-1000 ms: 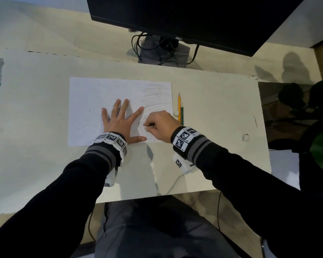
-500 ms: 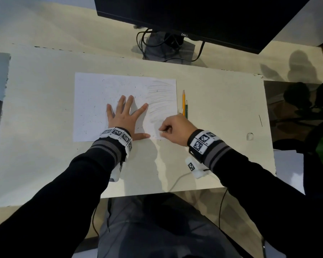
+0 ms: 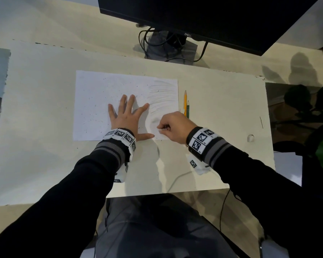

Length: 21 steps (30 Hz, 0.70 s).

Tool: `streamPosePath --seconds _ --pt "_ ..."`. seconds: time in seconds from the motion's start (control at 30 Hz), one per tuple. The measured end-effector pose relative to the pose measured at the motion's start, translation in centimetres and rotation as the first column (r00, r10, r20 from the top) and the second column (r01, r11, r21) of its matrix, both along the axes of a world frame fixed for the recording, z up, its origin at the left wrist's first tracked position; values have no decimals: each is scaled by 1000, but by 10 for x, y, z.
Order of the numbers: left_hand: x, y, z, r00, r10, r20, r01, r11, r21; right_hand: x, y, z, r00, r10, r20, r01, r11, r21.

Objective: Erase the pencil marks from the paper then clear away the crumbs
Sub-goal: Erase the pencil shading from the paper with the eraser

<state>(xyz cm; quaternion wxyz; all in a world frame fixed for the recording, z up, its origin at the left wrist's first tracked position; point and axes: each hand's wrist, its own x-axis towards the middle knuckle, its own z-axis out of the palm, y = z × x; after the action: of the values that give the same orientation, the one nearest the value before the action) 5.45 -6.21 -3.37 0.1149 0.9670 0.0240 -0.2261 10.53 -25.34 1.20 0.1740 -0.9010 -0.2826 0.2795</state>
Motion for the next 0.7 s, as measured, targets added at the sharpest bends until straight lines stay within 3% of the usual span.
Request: streamPosePath --seconds 0.1,0.27,0.43,0.7 --pt "0 -1 -1 1000 4 2 -4 1000 4 6 3 -3 996 -72 54 68 996 63" --pt "0 -5 -1 1000 13 17 -13 1000 27 -4 -9 -1 998 8 -65 -7 1000 3" --pt "-1 -5 -4 1000 8 21 -9 1000 30 9 9 -4 998 -39 41 37 998 59" --pt "-1 -5 -2 1000 3 13 -4 999 32 -7 -12 -5 999 16 -38 -14 999 44"
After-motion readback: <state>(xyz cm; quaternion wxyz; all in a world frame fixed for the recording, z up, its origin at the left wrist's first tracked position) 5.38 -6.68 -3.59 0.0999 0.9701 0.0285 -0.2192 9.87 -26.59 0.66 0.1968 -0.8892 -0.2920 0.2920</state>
